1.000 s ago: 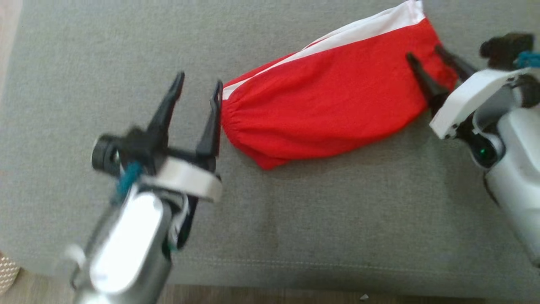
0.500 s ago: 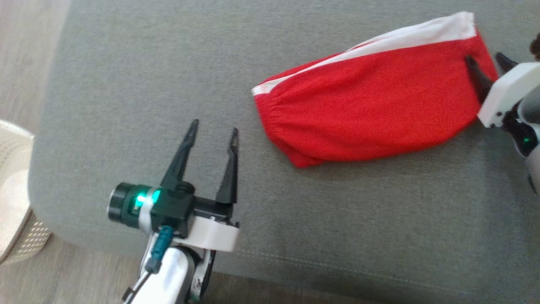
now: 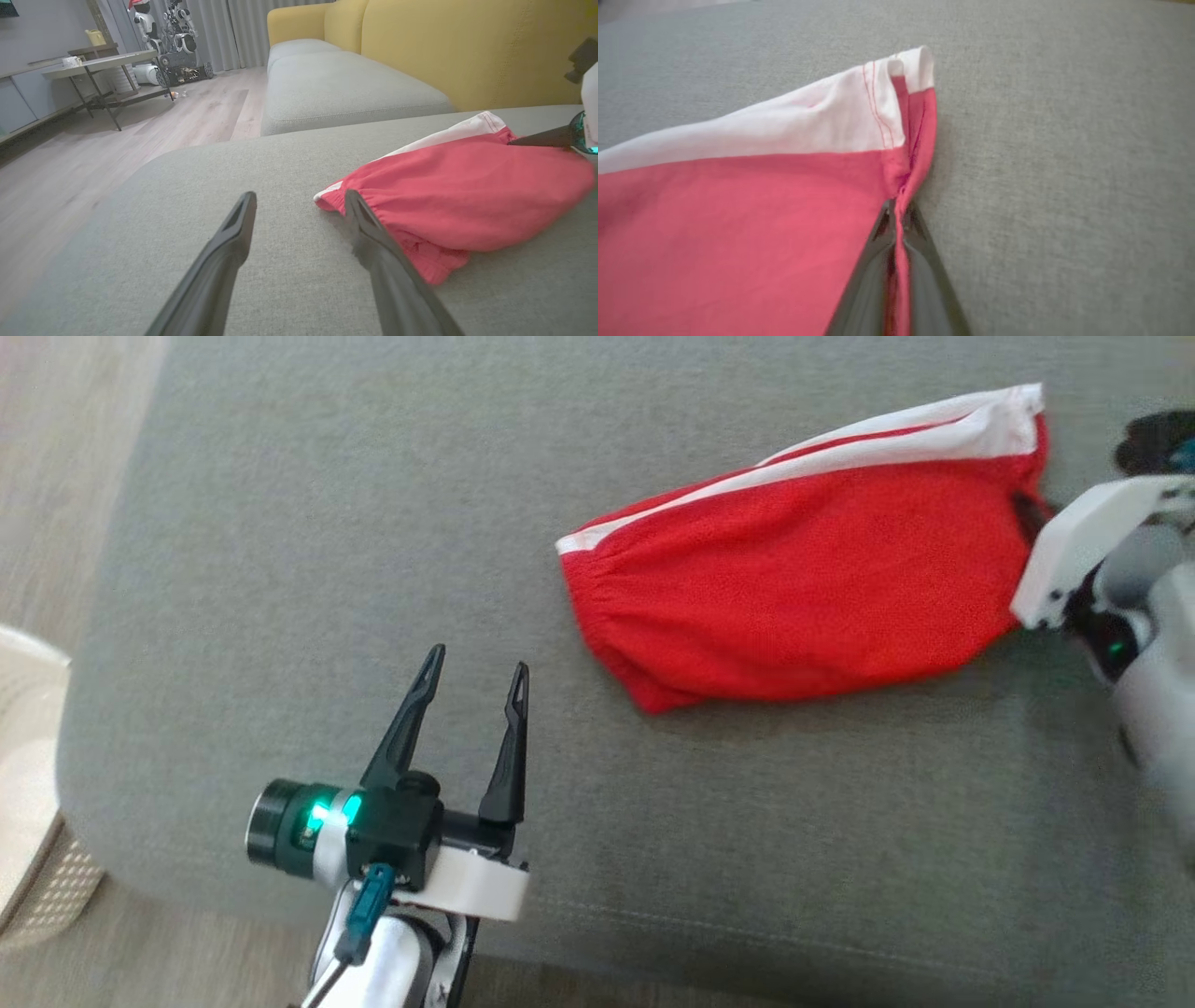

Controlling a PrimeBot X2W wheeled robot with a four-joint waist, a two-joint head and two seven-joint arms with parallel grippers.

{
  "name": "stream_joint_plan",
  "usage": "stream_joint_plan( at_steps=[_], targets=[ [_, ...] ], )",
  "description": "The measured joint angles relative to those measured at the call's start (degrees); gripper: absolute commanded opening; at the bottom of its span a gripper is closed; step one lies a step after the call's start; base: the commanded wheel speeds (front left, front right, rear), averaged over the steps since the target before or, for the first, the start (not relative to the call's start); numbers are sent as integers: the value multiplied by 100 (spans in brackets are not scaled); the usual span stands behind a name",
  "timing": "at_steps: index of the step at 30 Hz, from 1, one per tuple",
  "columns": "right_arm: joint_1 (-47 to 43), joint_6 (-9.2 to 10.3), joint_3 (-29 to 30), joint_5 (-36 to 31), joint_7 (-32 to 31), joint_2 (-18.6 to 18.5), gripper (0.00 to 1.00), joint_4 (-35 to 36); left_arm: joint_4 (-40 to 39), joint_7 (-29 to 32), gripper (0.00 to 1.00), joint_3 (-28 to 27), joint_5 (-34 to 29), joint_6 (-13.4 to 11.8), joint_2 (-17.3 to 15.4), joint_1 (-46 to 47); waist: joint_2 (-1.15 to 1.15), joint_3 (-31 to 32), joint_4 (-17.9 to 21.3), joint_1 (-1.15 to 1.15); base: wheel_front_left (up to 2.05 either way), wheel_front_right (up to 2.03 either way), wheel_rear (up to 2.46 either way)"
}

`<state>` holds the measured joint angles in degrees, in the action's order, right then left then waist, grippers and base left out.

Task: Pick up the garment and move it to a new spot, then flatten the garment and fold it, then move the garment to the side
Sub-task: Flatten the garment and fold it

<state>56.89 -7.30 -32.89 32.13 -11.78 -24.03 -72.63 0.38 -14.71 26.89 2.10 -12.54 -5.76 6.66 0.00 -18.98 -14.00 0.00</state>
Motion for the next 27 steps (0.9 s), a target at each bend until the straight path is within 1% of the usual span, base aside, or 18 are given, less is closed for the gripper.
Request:
stream_joint_plan(
  at_steps=[3, 6, 8, 13, 15, 18, 21, 22, 23, 27],
  targets=[
    [-177, 0, -68, -1, 68, 110, 0, 53, 41, 0, 100, -1, 0, 66, -20, -49, 0, 115, 189, 0, 0, 0, 0],
    [-338, -2, -136, -2, 92, 96, 0, 113, 78, 0, 100, 0, 0, 100, -37, -53, 0, 240, 407, 0, 0, 0, 0],
    [-365, -11, -222, -32, 99, -30, 0, 93, 78, 0, 100, -3, 0, 100, -52, -56, 0, 316, 557, 0, 0, 0, 0],
    [-324, -9, -344, -311, -63, -548, 0, -52, 78, 0, 100, -7, -1, 102, -64, -78, 0, 478, 884, 0, 0, 0, 0],
    [-212, -9, -428, -489, -97, -606, 0, -69, 86, 0, 100, -7, 0, 126, -64, -88, 0, 520, 987, 0, 0, 0, 0],
    [57, -9, -447, -561, -108, -519, 0, -23, 127, 0, 100, -2, 0, 153, -58, -123, 0, 563, 1108, 0, 0, 0, 0],
    [224, -9, -553, -754, -122, -331, 0, 126, 182, 0, 100, 1, 0, 175, -56, -170, 0, 607, 1184, 0, 0, 0, 0],
    [242, -9, -593, -808, -130, -245, 0, 177, 192, 0, 100, 0, 1, 191, -54, -171, 0, 627, 1201, 0, 0, 0, 0],
    [259, -9, -661, -903, -163, -49, 0, 286, 218, 0, 100, -1, 1, 194, -48, -171, 0, 678, 1226, 0, 0, 0, 0],
    [264, -9, -730, -1128, -231, 293, 0, 591, 283, 0, 100, 1, 2, 201, -16, -172, 0, 796, 1233, 0, 0, 0, 0]
  ],
)
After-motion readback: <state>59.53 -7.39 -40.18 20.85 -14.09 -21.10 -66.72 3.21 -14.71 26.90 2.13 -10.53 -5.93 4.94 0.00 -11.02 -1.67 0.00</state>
